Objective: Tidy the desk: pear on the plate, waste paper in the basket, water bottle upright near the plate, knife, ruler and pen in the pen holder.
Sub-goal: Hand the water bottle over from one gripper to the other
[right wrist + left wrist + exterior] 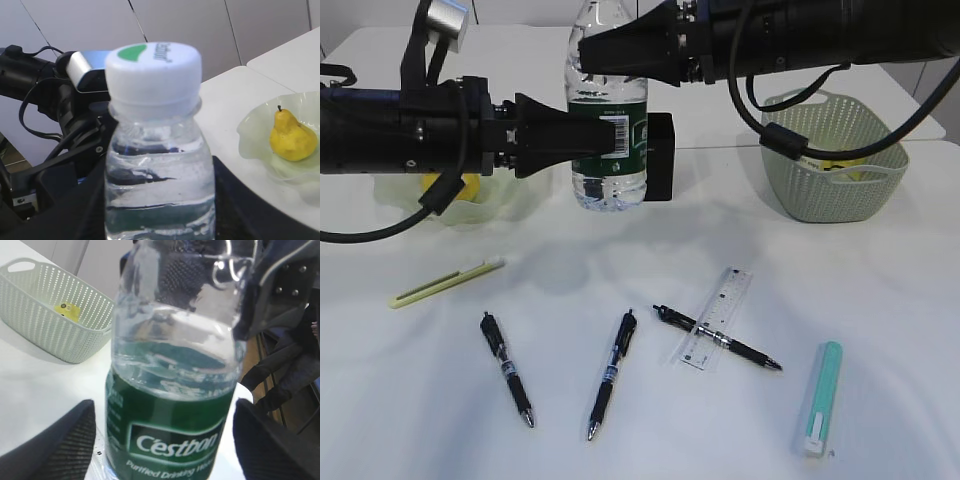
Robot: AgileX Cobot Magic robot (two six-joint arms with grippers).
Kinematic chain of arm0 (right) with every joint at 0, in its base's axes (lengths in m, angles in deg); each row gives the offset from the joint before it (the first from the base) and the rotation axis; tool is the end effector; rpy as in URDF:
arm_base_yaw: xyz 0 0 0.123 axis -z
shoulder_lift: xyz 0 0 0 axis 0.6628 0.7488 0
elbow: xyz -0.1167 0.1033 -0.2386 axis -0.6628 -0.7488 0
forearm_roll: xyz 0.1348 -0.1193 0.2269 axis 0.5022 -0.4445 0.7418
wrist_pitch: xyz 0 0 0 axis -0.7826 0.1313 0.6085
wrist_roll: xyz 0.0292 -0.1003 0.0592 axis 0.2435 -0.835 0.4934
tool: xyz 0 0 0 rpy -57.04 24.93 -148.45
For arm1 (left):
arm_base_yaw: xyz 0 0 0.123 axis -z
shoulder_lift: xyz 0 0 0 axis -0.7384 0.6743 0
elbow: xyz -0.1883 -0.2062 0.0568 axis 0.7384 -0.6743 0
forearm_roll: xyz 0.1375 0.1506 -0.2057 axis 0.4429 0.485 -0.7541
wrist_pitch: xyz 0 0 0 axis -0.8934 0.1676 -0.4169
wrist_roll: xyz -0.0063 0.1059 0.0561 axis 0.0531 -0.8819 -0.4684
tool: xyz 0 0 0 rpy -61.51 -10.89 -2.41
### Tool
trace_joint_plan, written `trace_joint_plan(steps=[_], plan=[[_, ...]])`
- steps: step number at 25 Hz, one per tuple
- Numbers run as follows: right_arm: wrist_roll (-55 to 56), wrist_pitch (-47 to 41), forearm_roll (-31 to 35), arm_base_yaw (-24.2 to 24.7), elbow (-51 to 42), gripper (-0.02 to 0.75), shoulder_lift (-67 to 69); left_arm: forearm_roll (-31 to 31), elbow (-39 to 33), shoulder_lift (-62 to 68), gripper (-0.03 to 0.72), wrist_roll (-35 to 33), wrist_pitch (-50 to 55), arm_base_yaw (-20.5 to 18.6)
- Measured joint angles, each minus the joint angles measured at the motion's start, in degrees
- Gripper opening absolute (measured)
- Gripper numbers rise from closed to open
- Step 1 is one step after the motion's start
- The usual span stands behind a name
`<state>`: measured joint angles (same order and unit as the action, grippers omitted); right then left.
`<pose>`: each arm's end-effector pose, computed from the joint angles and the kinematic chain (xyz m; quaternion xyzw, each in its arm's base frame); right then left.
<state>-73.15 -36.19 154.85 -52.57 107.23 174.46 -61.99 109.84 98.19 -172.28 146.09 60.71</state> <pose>0.4255 0.1957 0.2813 -0.3835 0.6481 0.4939 0.4347 0.3654 -0.1887 0.2098 0.2765 0.7157 -0.4958 0.4069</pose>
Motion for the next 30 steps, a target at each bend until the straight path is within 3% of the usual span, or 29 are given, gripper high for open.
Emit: trace_joint_plan(steps=[23, 30], plan=[[0.01, 0.33, 0.10, 0.00, 0.00, 0.389, 0.00, 0.00, 1.74, 0.97, 0.550, 1.75, 0.23, 0.00], [0.01, 0.46, 0.31, 0.00, 0.00, 0.389, 0.00, 0.00, 1.74, 1.07, 0.637, 4.36, 0.23, 0.00]])
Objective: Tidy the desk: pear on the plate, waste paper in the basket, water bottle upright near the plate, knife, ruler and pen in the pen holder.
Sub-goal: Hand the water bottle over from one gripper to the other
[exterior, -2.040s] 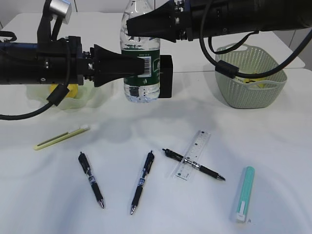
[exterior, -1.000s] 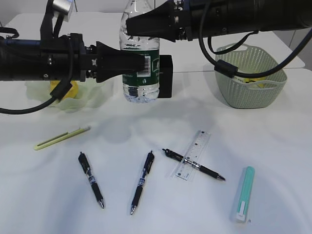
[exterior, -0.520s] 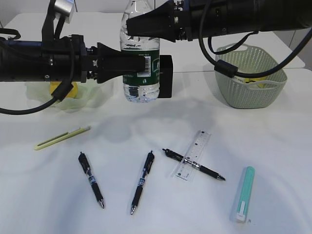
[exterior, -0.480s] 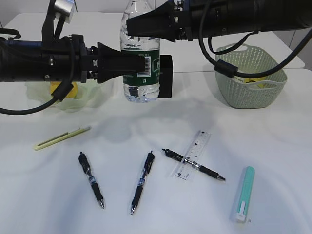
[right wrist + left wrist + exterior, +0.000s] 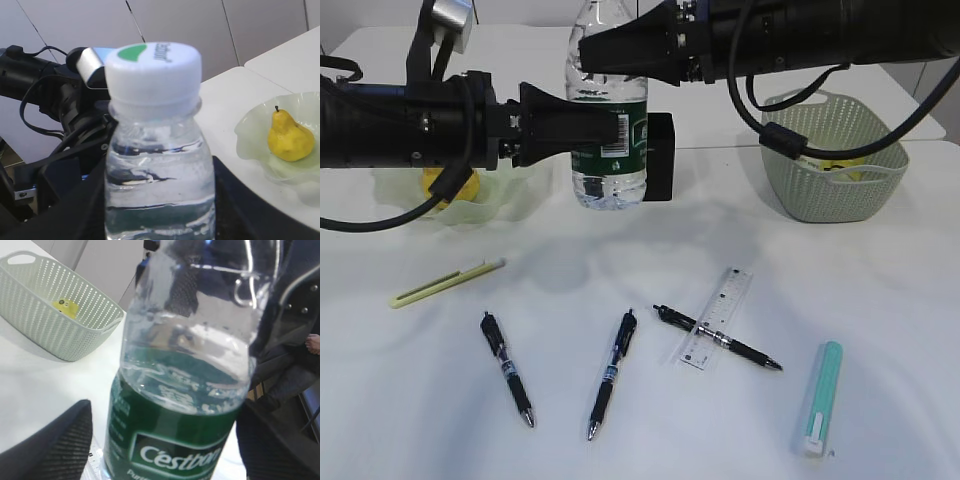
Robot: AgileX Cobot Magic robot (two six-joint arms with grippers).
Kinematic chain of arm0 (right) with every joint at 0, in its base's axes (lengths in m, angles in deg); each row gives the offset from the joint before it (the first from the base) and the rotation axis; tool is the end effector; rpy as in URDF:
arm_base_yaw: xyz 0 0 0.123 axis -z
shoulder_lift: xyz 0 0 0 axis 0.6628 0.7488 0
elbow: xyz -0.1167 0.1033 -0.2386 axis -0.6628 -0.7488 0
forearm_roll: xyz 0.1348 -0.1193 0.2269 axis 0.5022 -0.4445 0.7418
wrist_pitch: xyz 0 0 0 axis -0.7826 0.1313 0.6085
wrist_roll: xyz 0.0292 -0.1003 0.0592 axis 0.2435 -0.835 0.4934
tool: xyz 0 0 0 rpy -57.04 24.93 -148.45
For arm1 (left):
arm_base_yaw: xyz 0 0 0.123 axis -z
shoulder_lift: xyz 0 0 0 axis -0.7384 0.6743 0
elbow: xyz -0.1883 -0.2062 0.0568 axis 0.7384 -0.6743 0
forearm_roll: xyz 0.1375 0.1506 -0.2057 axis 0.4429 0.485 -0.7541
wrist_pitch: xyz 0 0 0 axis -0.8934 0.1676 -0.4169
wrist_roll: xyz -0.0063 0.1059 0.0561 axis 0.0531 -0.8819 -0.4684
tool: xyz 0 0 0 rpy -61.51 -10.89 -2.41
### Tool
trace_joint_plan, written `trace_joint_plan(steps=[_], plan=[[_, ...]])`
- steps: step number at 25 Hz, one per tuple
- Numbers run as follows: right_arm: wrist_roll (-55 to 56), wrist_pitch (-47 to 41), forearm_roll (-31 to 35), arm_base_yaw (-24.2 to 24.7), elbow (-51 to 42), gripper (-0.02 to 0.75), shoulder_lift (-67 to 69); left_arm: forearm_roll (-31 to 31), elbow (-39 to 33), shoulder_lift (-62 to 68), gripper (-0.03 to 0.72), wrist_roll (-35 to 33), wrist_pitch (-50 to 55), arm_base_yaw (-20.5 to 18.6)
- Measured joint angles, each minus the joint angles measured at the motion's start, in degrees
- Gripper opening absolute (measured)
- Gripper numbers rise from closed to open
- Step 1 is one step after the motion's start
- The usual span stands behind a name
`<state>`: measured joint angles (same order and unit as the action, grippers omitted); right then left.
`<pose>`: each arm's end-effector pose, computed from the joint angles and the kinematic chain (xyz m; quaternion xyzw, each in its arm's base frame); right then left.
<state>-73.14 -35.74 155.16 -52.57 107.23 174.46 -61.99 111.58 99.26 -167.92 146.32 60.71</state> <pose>0.4265 0.1956 0.2816 -0.3798 0.6494 0.4928 0.4373 0.3719 -0.1905 0.2118 0.2522 0.7217 -0.5120 0.3918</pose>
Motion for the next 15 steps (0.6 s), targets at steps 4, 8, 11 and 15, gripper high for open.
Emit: trace_joint_plan(steps=[4, 8, 11, 15], plan=[[0.00, 0.00, 0.00, 0.00, 0.00, 0.389, 0.00, 0.00, 0.00, 0.00, 0.652, 0.75, -0.10, 0.00], [0.00, 0.00, 0.00, -0.11, 0.00, 0.389, 0.00, 0.00, 0.00, 0.00, 0.653, 1.43, -0.23, 0.32], [0.00, 0.00, 0.00, -0.65, 0.00, 0.389, 0.00, 0.00, 0.00, 0.10, 0.653, 1.90, -0.33, 1.23], [0.11, -0.22, -0.10, -1.22, 0.00, 0.389, 0.00, 0.00, 0.29, 0.04, 0.652, 2.03, -0.44, 1.95]])
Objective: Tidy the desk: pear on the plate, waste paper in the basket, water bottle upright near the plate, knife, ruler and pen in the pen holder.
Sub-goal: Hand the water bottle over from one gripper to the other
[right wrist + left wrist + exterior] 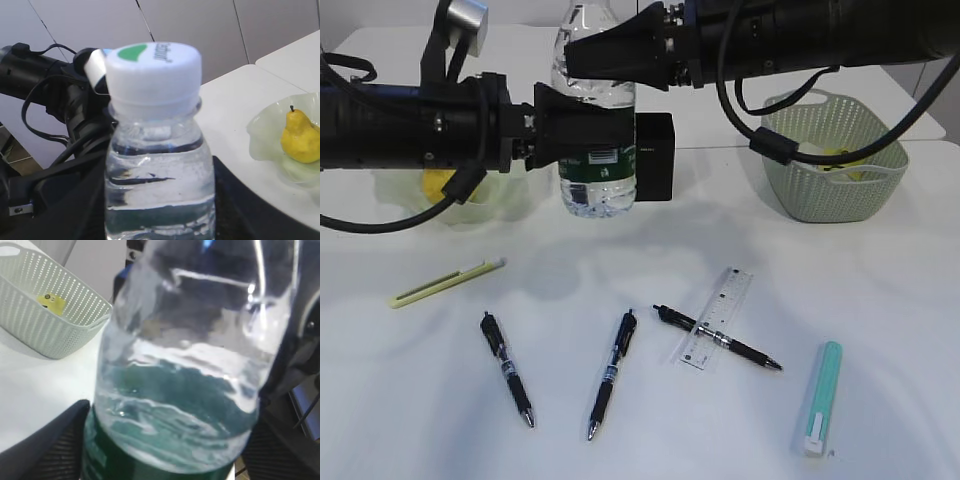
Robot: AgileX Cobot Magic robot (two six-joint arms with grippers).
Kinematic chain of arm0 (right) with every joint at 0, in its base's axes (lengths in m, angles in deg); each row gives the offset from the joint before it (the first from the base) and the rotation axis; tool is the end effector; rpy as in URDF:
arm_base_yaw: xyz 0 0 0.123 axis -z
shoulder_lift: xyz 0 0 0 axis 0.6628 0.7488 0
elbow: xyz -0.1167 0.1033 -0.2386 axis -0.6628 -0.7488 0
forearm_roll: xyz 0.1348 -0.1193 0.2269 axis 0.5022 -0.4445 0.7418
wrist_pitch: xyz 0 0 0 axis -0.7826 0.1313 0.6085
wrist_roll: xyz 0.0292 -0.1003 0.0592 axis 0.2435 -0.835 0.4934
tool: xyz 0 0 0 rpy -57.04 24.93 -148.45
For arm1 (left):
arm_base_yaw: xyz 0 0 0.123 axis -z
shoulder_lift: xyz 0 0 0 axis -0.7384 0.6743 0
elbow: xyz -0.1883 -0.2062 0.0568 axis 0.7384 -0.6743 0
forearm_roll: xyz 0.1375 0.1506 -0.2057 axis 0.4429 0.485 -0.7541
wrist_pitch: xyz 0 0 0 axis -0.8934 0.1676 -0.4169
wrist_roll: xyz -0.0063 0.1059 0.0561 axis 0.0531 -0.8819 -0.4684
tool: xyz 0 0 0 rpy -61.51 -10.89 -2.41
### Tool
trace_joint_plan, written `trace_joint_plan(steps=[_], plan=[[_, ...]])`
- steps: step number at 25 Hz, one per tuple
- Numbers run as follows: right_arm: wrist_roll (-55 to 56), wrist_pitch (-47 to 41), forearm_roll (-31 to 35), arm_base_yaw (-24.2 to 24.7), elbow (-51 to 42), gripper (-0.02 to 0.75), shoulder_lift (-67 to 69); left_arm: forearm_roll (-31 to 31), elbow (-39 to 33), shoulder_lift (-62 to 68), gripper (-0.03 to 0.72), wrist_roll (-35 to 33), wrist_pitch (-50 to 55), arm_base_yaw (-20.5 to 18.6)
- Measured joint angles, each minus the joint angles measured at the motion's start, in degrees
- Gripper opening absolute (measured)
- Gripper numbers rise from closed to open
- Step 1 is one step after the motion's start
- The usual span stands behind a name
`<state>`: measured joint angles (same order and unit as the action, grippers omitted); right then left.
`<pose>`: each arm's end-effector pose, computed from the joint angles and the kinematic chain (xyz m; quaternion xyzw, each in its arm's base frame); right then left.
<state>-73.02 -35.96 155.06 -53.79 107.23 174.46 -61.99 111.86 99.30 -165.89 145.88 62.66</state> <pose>0.4218 0.2047 0.2815 -0.3874 0.6450 0.4987 0.4304 0.3668 -0.2030 0.2125 0.2511 0.7229 -0.5223 0.3762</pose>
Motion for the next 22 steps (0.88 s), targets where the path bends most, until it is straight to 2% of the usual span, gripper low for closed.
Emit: trace_joint_plan(steps=[9, 17, 22], plan=[[0.70, -0.21, 0.00, -0.59, 0.00, 0.389, 0.00, -0.10, 0.22, 0.09, 0.637, 0.00, -0.90, 0.66], [0.93, 0.36, 0.00, -1.08, 0.00, 0.389, 0.04, -0.10, 0.22, 0.09, 0.545, 0.00, -2.60, 0.86], [1.20, 0.58, 0.00, -1.08, 0.00, 0.389, 0.04, -0.10, 0.22, 0.09, 0.535, -0.20, -3.09, 0.90]])
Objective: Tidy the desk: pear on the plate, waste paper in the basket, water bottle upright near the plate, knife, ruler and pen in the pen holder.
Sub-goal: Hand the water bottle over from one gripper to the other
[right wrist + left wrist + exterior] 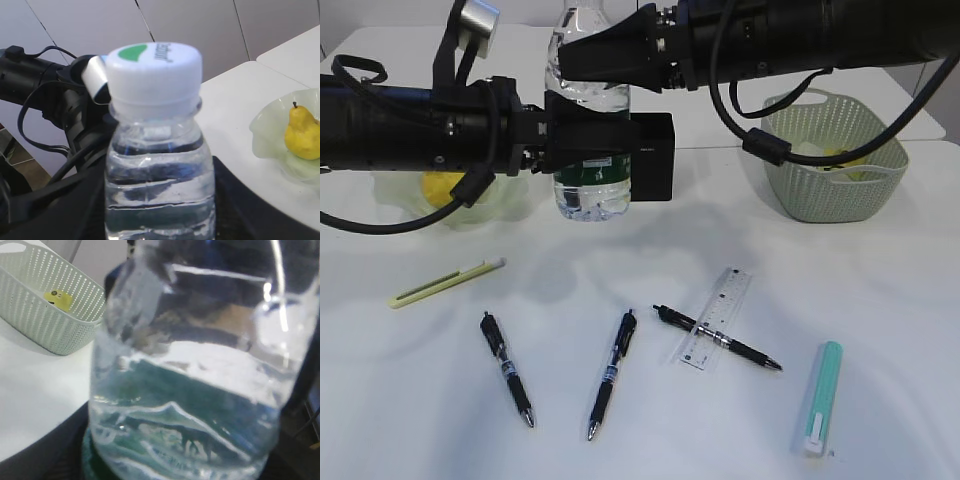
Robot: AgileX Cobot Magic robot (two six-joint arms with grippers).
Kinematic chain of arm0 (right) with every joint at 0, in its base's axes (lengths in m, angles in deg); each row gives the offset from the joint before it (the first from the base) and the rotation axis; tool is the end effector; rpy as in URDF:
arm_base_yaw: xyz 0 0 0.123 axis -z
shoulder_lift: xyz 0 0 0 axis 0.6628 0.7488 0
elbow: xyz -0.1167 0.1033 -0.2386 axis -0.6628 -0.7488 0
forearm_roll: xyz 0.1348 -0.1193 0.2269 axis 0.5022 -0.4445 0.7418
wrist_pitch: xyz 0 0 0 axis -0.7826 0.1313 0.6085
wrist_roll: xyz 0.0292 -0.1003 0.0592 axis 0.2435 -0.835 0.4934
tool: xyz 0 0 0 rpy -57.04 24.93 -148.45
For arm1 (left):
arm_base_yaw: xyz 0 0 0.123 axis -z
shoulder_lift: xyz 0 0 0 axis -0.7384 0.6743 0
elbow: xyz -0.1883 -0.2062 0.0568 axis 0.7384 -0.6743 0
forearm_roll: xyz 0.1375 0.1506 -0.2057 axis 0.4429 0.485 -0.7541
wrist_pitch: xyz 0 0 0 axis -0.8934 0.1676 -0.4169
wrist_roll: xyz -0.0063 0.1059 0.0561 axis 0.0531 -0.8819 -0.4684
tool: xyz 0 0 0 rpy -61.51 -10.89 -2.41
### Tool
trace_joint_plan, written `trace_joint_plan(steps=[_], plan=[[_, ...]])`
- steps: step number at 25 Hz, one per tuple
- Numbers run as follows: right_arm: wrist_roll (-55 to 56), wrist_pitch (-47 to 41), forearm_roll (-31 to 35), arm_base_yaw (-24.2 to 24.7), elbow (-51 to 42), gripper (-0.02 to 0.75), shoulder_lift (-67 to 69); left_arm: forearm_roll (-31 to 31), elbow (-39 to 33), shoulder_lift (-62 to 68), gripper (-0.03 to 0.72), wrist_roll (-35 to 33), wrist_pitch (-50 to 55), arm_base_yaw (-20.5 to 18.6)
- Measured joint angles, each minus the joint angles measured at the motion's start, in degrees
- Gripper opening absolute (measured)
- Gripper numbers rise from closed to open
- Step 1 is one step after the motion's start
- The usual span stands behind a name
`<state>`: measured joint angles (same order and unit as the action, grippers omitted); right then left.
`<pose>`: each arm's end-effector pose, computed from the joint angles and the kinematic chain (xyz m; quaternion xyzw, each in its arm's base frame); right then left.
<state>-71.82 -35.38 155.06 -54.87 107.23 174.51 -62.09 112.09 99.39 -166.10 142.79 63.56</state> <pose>0.4191 0.2124 0.2807 -0.3844 0.6481 0.5040 0.4221 0.3693 -0.2067 0.2095 0.2482 0.7339 -0.5051 0.3805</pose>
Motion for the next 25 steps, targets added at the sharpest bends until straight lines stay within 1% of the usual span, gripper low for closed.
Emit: trace_joint_plan(steps=[6, 11, 14, 25], plan=[[0.00, 0.22, 0.12, 0.00, 0.00, 0.389, 0.00, 0.49, 0.64, 0.00, 0.524, -0.13, -0.14, 0.00], [0.86, 0.55, 0.20, 0.00, 0.00, 0.389, 0.00, 1.33, 0.67, 0.00, 0.440, -1.22, -0.42, 0.09], [1.10, 0.67, 0.20, 0.00, 0.00, 0.389, 0.00, 1.66, 0.86, 0.00, 0.421, -1.32, -0.45, 0.09], [1.10, 0.67, 0.74, 0.00, 0.00, 0.389, 0.09, 1.75, 0.99, 0.00, 0.417, -1.37, -0.69, 0.13]])
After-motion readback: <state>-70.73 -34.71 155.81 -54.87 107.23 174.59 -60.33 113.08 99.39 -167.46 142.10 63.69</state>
